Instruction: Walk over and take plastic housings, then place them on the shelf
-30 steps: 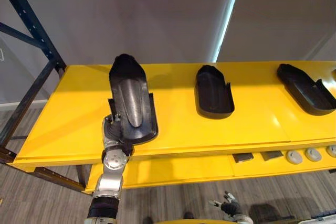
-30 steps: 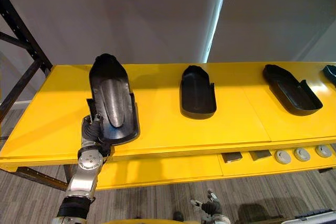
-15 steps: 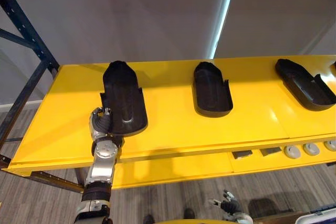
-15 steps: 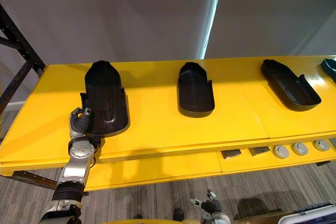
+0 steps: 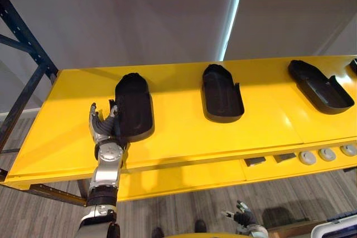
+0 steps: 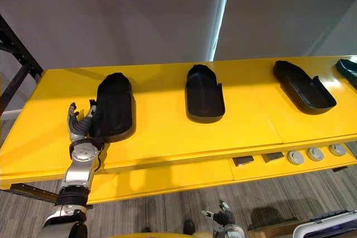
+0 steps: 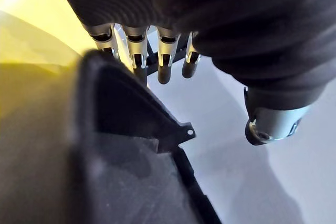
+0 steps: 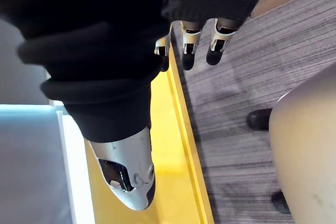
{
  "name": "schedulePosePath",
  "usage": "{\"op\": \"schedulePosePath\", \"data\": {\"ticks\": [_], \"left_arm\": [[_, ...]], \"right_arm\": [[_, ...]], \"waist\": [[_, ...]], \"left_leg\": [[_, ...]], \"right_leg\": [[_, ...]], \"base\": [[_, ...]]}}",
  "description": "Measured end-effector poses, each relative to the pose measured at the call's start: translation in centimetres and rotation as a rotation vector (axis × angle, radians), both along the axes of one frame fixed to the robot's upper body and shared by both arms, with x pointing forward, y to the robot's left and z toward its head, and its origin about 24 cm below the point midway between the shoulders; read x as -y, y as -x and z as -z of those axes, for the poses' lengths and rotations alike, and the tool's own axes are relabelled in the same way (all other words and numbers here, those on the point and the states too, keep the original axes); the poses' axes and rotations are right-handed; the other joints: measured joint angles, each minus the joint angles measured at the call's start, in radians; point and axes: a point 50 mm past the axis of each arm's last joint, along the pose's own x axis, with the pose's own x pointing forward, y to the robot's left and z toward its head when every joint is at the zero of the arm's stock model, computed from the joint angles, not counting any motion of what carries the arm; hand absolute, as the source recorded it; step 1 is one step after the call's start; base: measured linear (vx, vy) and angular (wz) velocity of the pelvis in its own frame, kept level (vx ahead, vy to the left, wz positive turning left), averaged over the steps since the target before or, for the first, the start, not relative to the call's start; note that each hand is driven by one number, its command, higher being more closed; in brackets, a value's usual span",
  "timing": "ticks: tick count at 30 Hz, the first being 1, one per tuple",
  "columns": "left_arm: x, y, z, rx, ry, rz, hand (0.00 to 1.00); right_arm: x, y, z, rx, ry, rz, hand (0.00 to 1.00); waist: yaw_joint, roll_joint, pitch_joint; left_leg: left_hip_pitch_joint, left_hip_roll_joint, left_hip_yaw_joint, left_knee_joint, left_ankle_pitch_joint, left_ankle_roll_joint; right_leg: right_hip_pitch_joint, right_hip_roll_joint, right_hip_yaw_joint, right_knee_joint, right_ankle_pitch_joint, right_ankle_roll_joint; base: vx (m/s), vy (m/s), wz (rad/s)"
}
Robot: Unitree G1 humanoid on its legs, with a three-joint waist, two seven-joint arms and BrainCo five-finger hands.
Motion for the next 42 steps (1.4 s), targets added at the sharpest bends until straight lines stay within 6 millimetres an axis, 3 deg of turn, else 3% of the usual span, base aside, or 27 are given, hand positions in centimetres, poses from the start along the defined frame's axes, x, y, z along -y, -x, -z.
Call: {"op": "schedulePosePath", "data": {"ticks": [6,10,11,13,15,22,25,32,38,42], "left_arm": [[0.5,-0.1,-3.0,0.148,-0.035,-0.004,0.00],[2.4,0.3,-5.9,0.285,-0.104,0.078,0.00],[3.5,1.1,-6.8,0.343,-0.128,0.125,1.00],[5.4,2.6,-7.4,0.409,-0.140,0.187,1.00],[7.4,4.8,-6.6,0.413,-0.139,0.269,1.00],[9.7,8.9,-2.6,0.217,-0.219,0.390,1.00],[10.2,9.2,-1.9,0.174,-0.223,0.446,1.00],[11.2,8.9,0.6,0.069,-0.209,0.513,1.00],[11.4,7.7,3.4,-0.077,-0.209,0.527,1.00],[11.5,6.7,3.8,-0.102,-0.222,0.528,1.00]], "right_arm": [[0.0,0.0,0.0,0.000,0.000,0.000,0.00],[0.0,-0.1,0.0,0.005,0.000,-0.001,0.00],[0.0,-0.1,0.0,0.008,0.000,-0.001,0.00],[0.0,-0.1,0.0,0.012,0.001,0.000,0.00],[0.0,0.1,0.0,0.008,0.001,0.001,0.00],[0.1,0.6,0.2,-0.008,-0.007,0.021,0.00],[-0.2,0.7,0.3,-0.011,-0.011,0.014,0.00],[-0.4,0.6,0.3,-0.011,-0.012,0.000,0.00],[-0.6,0.6,0.3,-0.016,-0.010,-0.017,0.00],[-0.6,0.7,0.4,-0.023,-0.011,-0.017,0.00]], "waist": [[0.004,0.001,0.001],[0.010,0.001,0.014],[0.010,0.001,0.017],[0.011,0.003,0.018],[0.018,0.004,0.021],[0.051,-0.003,0.025],[0.066,-0.007,0.023],[0.066,-0.011,0.018],[0.064,-0.013,0.010],[0.060,-0.012,0.000]], "left_leg": [[0.002,0.000,-0.004,0.000,0.000,0.000],[0.011,0.000,-0.009,0.000,0.000,0.000],[0.012,0.002,-0.015,0.000,0.000,0.000],[0.011,0.003,-0.021,0.000,0.000,0.000],[0.011,0.001,-0.024,0.000,-0.003,0.003],[0.004,-0.006,-0.026,0.000,-0.018,0.014],[0.011,-0.011,-0.026,0.000,-0.014,0.019],[0.017,-0.020,-0.026,0.000,-0.013,0.020],[0.016,-0.018,-0.026,-0.001,-0.012,0.020],[0.016,-0.019,-0.024,-0.001,-0.012,0.020]], "right_leg": [[0.002,0.000,-0.003,0.004,-0.002,0.003],[0.010,-0.001,-0.007,0.014,-0.006,0.008],[0.011,-0.004,-0.009,0.017,-0.010,0.008],[0.011,-0.006,-0.012,0.020,-0.013,0.013],[0.011,-0.010,-0.015,0.028,-0.020,0.017],[0.013,-0.019,-0.025,0.032,-0.034,0.035],[0.018,-0.024,-0.027,0.039,-0.036,0.038],[0.016,-0.034,-0.032,0.041,-0.040,0.043],[0.019,-0.032,-0.035,0.030,-0.036,0.037],[0.026,-0.032,-0.036,0.015,-0.031,0.033]], "base": [[0.00,0.000,0.00],[0.00,0.000,0.05],[0.00,0.002,0.10],[0.00,0.004,0.09],[0.00,0.013,0.05],[0.01,0.012,0.04],[0.04,0.023,0.01],[0.02,0.013,0.02],[0.00,0.000,0.00],[0.00,0.000,0.00]]}}
